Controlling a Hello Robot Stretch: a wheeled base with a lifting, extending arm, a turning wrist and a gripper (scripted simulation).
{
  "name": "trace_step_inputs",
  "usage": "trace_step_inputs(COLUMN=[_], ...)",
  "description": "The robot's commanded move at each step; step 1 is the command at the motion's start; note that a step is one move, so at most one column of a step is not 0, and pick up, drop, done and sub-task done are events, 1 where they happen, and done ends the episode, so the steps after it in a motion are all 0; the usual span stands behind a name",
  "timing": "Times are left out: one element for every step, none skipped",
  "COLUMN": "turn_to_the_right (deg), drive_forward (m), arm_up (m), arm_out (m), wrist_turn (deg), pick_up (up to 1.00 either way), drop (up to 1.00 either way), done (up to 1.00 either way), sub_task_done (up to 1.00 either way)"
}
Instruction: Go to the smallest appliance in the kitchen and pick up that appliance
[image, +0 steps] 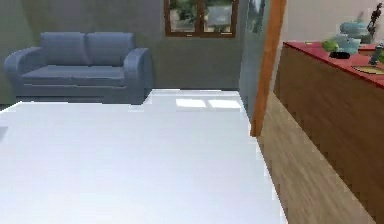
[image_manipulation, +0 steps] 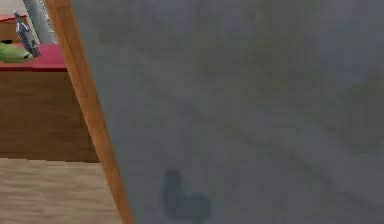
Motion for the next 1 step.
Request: trace_step_inputs(turn_to_the_right=[9.0], drive_forward=[0.00], arm_up=[0.00], arm_out=[0.00], wrist_turn=[0.0], pick_up=[0.00], drop=[0.00], done=[0.00], sub_task_done=[0.00])
